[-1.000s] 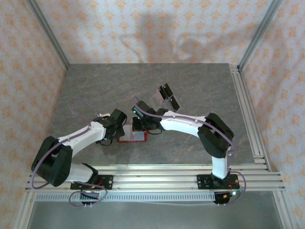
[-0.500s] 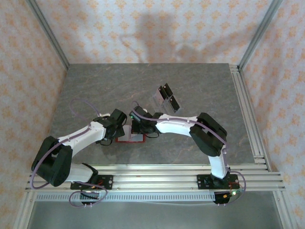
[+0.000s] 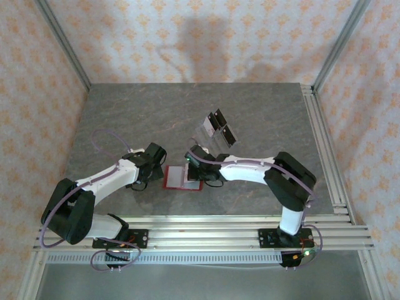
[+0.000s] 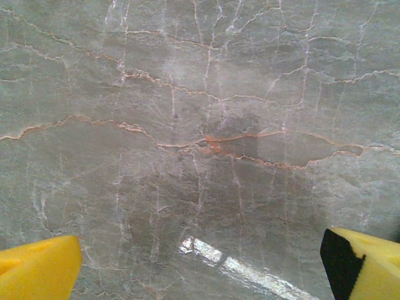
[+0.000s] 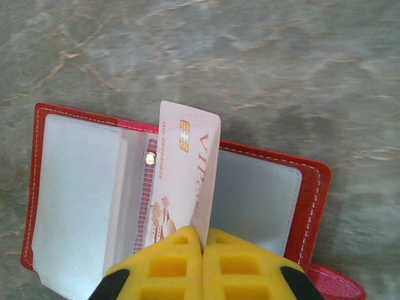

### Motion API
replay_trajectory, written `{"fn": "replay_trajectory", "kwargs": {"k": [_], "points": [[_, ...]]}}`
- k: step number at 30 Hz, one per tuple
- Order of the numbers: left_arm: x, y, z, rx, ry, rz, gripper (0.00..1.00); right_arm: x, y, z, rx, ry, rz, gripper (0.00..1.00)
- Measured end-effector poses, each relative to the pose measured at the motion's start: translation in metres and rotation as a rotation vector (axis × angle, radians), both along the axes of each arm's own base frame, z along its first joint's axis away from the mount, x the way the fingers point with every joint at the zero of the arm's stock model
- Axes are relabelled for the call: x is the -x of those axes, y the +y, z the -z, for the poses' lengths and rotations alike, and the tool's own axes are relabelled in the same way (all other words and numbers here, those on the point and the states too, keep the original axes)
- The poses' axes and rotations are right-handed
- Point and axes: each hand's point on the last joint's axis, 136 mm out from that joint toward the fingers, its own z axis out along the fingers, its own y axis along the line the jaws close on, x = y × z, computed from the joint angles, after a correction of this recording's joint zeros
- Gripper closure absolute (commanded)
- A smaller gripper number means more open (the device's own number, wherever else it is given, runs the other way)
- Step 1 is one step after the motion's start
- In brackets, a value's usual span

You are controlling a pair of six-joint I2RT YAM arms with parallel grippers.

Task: Put the credit cards into the card holder
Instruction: Move the card holder to the bottom-center of the table.

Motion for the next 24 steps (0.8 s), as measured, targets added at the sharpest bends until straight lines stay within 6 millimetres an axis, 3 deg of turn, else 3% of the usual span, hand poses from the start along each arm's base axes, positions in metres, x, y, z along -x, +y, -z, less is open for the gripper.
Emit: {"fn": "replay_trajectory", "kwargs": {"k": [6, 10, 18, 24], "points": [[0.000, -0.005, -0.001, 0.013, -0.001, 0.013, 0.00, -0.005, -0.036, 0.000, 0.023, -0.010, 0.021, 1.00], [-0.002, -0.017, -0.004, 0.036, -0.006, 0.056, 0.00, -0.003, -0.048, -0.006, 0.013, -0.010, -0.007, 1.00], [-0.018, -0.067, -0.017, 0.080, -0.039, 0.223, 0.00, 0.012, -0.041, -0.030, -0.066, 0.019, -0.087, 1.00], [-0.026, -0.096, -0.013, 0.093, -0.048, 0.311, 0.00, 0.014, -0.041, -0.049, -0.135, -0.004, -0.061, 1.00]]}}
